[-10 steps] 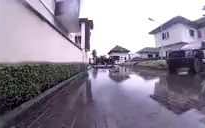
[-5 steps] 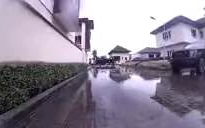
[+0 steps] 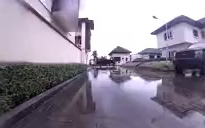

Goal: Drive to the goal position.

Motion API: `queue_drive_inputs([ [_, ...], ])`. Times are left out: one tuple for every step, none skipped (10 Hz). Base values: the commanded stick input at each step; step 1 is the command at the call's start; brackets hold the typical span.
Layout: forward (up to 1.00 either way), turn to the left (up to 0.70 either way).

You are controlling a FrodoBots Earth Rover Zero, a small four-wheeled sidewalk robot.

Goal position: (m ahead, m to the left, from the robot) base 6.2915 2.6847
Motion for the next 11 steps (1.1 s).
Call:
queue_drive_inputs([
  [0.7, 0.0],
  [0.7, 0.0],
  [0.7, 0.0],
  [0.7, 0.06],
  [0.7, 0.35],
  [0.7, 0.35],
  [0.7, 0.27],
  [0.7, 0.17],
  [0.7, 0.06],
  [0.7, 0.0],
  [0.7, 0.0],
])
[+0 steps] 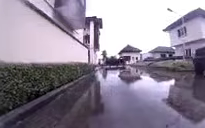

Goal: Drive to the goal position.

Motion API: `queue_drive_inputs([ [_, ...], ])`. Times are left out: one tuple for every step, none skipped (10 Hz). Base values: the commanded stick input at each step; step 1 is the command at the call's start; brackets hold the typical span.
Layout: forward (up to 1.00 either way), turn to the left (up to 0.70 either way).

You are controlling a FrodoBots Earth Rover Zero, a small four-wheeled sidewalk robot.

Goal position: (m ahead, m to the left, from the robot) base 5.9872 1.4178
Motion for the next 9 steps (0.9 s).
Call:
queue_drive_inputs([
  [0.7, 0.0],
  [0.7, 0.0],
  [0.7, 0.0],
  [0.7, 0.0],
  [0.7, 0.0],
  [0.7, 0.0],
  [0.7, 0.0],
  [0.7, 0.0],
  [0.7, 0.0],
])
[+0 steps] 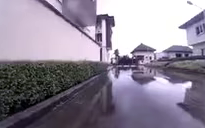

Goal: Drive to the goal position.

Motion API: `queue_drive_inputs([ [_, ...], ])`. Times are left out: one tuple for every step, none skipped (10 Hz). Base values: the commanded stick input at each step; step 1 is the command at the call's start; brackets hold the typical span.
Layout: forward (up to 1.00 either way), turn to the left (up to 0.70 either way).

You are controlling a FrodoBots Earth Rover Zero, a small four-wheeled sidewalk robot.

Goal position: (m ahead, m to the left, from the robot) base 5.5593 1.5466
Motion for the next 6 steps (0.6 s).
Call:
queue_drive_inputs([
  [0.7, -0.35],
  [0.7, -0.35],
  [0.7, -0.26],
  [0.7, -0.04],
  [0.7, 0.0],
  [0.7, 0.0],
])
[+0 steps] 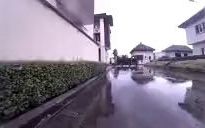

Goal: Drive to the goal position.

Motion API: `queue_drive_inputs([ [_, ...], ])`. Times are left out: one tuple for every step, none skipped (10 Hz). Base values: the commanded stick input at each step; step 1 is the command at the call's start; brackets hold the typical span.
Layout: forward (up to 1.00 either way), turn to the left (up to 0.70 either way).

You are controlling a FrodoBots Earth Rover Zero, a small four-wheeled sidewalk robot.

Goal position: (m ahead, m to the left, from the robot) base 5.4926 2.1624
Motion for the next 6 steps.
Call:
queue_drive_inputs([
  [0.7, 0.0],
  [0.7, 0.0],
  [0.7, 0.0],
  [0.7, 0.0],
  [0.7, 0.0],
  [0.7, 0.0],
])
